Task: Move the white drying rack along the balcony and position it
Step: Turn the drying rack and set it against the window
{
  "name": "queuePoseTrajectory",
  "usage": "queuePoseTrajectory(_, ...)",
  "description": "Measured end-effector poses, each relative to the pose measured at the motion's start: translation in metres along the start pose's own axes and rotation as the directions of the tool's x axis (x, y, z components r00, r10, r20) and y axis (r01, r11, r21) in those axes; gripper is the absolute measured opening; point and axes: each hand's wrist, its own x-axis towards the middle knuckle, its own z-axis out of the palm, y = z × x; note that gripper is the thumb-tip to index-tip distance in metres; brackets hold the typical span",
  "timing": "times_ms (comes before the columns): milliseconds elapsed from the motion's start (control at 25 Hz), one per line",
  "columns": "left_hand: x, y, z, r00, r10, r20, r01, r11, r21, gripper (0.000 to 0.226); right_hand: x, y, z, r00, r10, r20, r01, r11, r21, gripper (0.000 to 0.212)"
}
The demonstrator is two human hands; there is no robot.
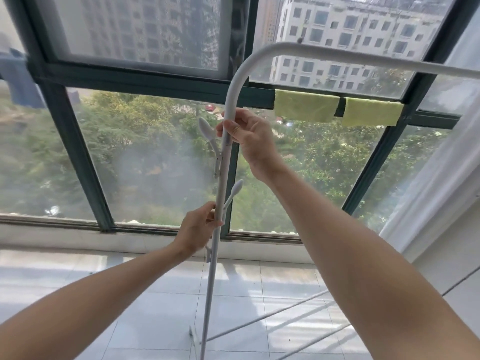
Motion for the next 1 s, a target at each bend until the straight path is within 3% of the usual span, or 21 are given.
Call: queuePoseTrajectory(1000, 0.254, -0.09, -0.068, 0.994, 0.031, 0.105, -0.034, 0.999, 0.021, 0.02, 0.228, 0.123, 0.049, 0.976, 0.038, -0.216, -0.072, 0.986, -0.151, 0.01)
